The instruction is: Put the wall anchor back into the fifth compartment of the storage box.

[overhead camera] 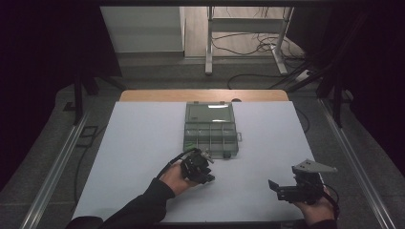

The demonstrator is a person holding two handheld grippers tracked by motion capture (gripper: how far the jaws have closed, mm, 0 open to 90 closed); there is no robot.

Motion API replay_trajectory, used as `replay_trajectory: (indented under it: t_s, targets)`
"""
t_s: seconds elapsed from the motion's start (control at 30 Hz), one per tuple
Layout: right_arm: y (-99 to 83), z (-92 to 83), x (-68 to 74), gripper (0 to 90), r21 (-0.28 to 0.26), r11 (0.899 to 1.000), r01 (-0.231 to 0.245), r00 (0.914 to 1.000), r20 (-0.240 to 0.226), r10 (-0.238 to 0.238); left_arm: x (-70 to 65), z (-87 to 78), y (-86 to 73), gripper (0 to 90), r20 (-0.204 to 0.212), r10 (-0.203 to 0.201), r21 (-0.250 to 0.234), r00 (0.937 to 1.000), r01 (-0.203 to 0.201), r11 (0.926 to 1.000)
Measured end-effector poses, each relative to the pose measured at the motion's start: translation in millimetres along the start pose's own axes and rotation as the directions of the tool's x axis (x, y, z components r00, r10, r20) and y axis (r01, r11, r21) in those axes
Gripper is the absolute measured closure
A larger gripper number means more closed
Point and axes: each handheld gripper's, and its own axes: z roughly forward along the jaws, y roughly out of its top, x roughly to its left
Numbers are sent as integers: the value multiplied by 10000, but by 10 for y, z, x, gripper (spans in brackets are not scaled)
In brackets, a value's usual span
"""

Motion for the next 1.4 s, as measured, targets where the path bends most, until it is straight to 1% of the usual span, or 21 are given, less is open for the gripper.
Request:
replay_trajectory:
  t_s: [0.13, 0.2, 0.27, 0.33, 0.43, 0.53, 0.6, 0.7, 0.83, 1.0, 1.27, 1.4]
  targets:
    - [0, 1, 0, 5, 15, 10000, 17, 10000, -1, -17, -50, 47, 10, 743, -153, 384, 88, 9991, -383, 9992]
    - [-1, 0, -1, 5, 16, 10000, 17, 10000, -1, -17, -84, 76, 5, 766, -383, 757, 162, 9964, -751, 9970]
    - [-1, 0, -2, 5, 14, 10000, 8, 10000, 0, -8, -90, 75, 6, 787, -415, 796, 157, 9960, -790, 9968]
    - [-1, 0, -3, 6, 23, 10000, 7, 10000, 0, -7, -93, 74, 3, 831, -434, 838, 162, 9955, -831, 9964]
    - [-1, -1, -1, 6, 16, 10000, 14, 10000, -1, -14, -88, 71, 5, 838, -395, 762, 177, 9963, -756, 9970]
    - [-2, -2, -1, 7, 5, 10000, 22, 10000, -4, -22, -69, 68, 13, 841, -256, 469, 202, 9986, -464, 9987]
    - [-2, -4, -2, 7, -6, 10000, 23, 10000, -13, -23, -57, 66, 21, 844, -244, 249, 184, 9994, -245, 9995]
    - [-2, -4, 0, 7, -21, 10000, 23, 10000, -11, -23, -42, 36, 32, 844, -230, 193, 172, 9995, -189, 9997]
    - [-3, -5, -2, 7, -18, 10000, 26, 10000, -18, -26, -16, -53, 53, 844, -320, 163, -8, 9994, -163, 9999]
    - [-3, -6, -2, 7, -21, 10000, 33, 10000, -17, -33, 31, -151, 63, 843, -364, -28, -309, 9993, 17, 9995]
    - [-3, -5, -1, 7, -20, 10000, 33, 10000, -29, -33, 89, -240, 54, 844, -385, -276, -555, 9989, 254, 9981]
    - [-2, -4, 1, 8, -20, 10000, 34, 10000, -30, -34, 93, -287, 55, 844, -523, -340, -739, 9981, 301, 9968]
